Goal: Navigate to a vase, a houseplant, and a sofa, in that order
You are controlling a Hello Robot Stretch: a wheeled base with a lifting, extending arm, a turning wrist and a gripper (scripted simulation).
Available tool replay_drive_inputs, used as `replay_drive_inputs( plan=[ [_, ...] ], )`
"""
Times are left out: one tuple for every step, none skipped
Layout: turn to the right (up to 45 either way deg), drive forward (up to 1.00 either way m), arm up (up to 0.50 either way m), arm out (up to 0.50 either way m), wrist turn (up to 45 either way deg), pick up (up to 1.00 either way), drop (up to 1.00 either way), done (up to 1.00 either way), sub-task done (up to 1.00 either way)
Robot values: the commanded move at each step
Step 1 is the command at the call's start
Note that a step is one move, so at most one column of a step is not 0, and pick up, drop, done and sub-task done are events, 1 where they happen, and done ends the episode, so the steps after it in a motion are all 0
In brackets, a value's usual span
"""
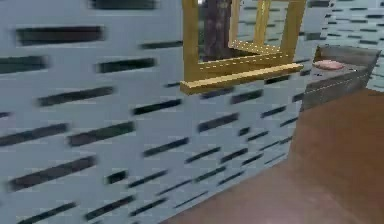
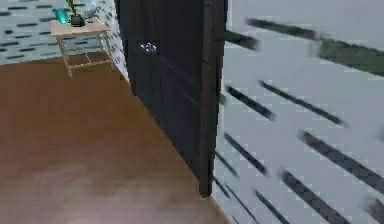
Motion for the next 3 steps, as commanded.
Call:
replay_drive_inputs(
  plan=[
    [45.0, 0.0, 0.0, 0.0, 0.0, 0.0, 0.0, 0.0, 0.0],
    [3.0, 0.0, 0.0, 0.0, 0.0, 0.0, 0.0, 0.0, 0.0],
    [0.0, 1.0, 0.0, 0.0, 0.0, 0.0, 0.0, 0.0, 0.0]
  ],
)
